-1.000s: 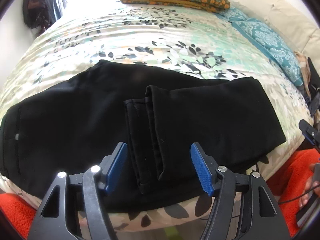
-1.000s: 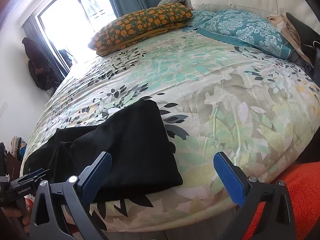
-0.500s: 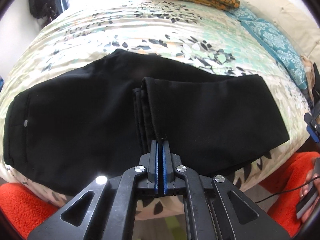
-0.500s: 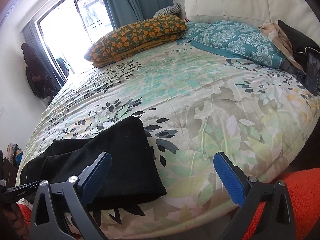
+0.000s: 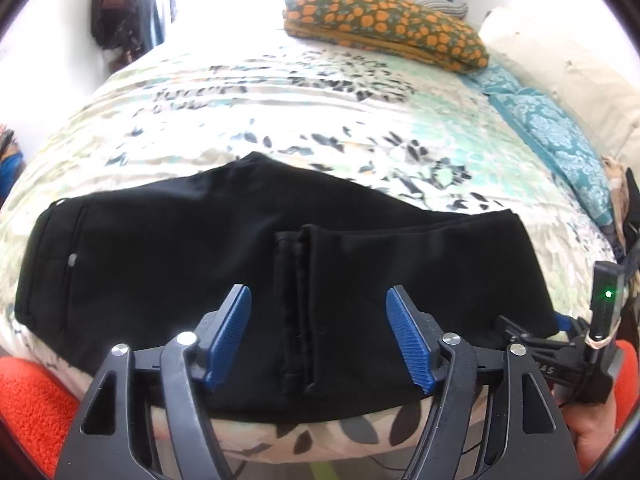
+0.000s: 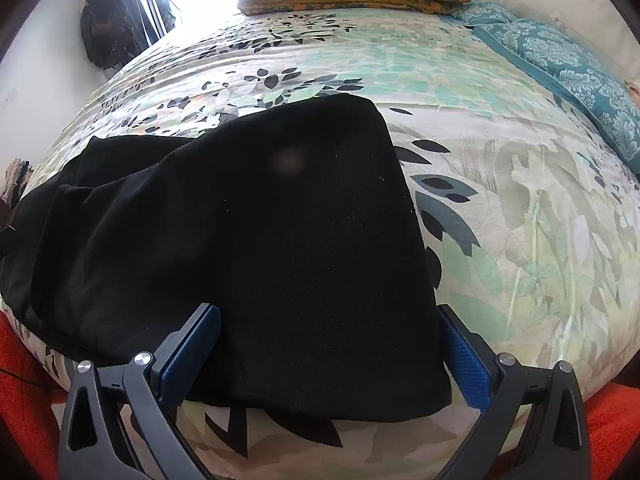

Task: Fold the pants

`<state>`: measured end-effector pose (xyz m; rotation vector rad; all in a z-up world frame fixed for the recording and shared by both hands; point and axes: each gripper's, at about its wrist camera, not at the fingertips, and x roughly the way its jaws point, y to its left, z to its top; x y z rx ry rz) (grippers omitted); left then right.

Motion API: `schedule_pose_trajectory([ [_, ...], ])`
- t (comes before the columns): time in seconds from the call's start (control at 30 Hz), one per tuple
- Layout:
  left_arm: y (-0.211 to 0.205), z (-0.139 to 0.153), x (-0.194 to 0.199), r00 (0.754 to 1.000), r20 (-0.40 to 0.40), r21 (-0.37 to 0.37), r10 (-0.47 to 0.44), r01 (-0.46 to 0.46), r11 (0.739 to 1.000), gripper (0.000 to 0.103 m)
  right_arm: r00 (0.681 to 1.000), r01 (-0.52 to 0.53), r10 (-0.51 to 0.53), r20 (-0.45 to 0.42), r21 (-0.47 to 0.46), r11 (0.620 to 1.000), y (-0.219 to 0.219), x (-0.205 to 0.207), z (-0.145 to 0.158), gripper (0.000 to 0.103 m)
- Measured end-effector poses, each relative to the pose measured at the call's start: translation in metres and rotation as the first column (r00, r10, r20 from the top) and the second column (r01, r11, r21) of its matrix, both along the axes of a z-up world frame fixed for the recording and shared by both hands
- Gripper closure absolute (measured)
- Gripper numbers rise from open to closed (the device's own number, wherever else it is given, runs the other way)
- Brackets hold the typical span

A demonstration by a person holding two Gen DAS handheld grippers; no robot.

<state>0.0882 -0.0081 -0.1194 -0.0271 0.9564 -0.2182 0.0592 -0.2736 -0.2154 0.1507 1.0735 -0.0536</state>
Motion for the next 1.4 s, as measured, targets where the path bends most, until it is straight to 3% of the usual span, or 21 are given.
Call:
schedule_pose_trajectory([
  [0.13,-0.041,-0.032,0.005,0.991,-0.049,0.076,-0.125,0.129,0.989,0.022,1.0,-0.004,0.004,0.008,-0.013,1.0,0.001,0.002,0.0,0.0],
  [0.23,-0.043,-0.067,0.012,0.987,-0.13,0.169,-0.089,0.111,0.979,0.023,1.0,-0.014,0.014,0.019,-0.025,1.0,0.0,-0.001,0.007,0.0],
  [0.33,-0.037,-0.067,0.012,0.991,-0.114,0.173,-0.071,0.091,0.981,0.017,0.984,-0.021,0.052,0.168,-0.181,0.983,0.013,-0.019,0.043,0.0],
  [0.43,-0.03,-0.07,0.014,0.991,-0.121,0.167,-0.052,0.072,0.983,0.014,0.943,-0.097,0.155,0.294,-0.204,0.974,0.031,-0.033,0.067,0.0],
  [0.5,-0.026,-0.074,0.016,0.99,-0.138,0.154,-0.04,0.061,0.986,0.012,0.941,-0.165,0.211,0.264,-0.185,0.969,0.045,-0.031,0.059,0.0],
  [0.63,-0.021,-0.075,0.016,0.988,-0.152,0.133,-0.027,0.048,0.99,0.012,0.958,-0.261,0.272,0.087,-0.123,0.958,0.065,-0.018,0.021,0.0],
  [0.9,-0.017,-0.074,0.016,0.988,-0.151,0.134,-0.031,0.051,0.99,0.012,0.933,-0.252,0.274,0.233,-0.119,0.96,0.068,-0.032,0.048,0.0],
  [1.07,-0.013,-0.073,0.016,0.988,-0.15,0.145,-0.021,0.044,0.988,0.012,0.956,-0.286,0.291,0.045,-0.084,0.954,0.075,-0.017,0.011,0.0],
  [1.27,0.009,-0.061,0.013,0.99,-0.139,0.142,0.017,0.003,0.99,0.013,0.955,-0.263,0.271,0.122,-0.081,0.961,0.071,-0.022,0.025,0.0],
  [1.4,0.036,-0.044,0.018,0.988,-0.134,0.08,0.077,-0.067,0.995,0.013,0.942,-0.254,0.265,0.206,-0.078,0.964,0.07,-0.028,0.042,0.0],
])
